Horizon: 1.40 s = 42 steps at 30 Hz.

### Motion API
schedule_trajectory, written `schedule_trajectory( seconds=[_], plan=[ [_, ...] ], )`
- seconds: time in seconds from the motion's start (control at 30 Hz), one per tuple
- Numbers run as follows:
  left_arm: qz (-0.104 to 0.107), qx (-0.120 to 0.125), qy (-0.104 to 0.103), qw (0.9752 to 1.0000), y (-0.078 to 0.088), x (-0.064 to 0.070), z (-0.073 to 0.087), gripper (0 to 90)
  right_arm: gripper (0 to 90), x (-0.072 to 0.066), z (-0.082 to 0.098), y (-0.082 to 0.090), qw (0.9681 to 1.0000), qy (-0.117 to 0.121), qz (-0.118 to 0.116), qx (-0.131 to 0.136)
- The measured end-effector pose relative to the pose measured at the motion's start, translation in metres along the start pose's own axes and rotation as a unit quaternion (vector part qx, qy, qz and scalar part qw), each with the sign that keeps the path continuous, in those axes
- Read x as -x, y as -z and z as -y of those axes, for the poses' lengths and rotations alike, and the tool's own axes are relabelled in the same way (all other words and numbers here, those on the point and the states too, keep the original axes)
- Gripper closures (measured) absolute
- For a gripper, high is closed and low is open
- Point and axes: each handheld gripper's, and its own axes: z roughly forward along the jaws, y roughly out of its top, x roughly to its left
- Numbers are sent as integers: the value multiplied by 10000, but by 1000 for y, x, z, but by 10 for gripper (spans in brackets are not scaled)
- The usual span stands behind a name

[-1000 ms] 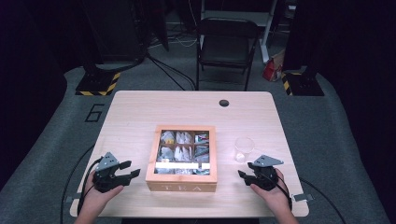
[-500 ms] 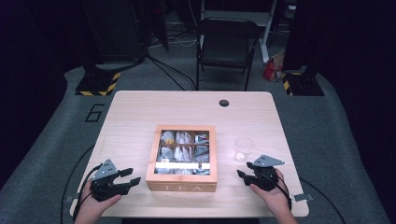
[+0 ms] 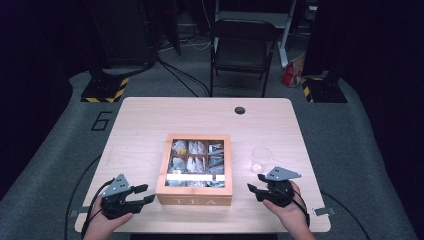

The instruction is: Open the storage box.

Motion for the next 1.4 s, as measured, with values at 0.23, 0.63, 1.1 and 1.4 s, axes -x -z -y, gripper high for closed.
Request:
schedule_trajectory(
  seconds=[0.23, 0.63, 1.1, 1.4],
  plan=[
    [0, -5, -22, 10000, -5, 4, 0, 504, 451, -14, 0, 2, 9998, 138, -106, 39],
    [63, 77, -58, 9999, -15, 9, -2, 538, 453, -14, 6, 0, 9999, 57, -120, 42],
    [82, -23, -57, 9999, -23, 10, -1, 549, 454, -20, 9, -4, 9996, 70, -241, 89],
    [-19, 0, -170, 9999, -24, 12, -2, 552, 457, -28, 8, -5, 9990, 160, -414, 98]
  ],
)
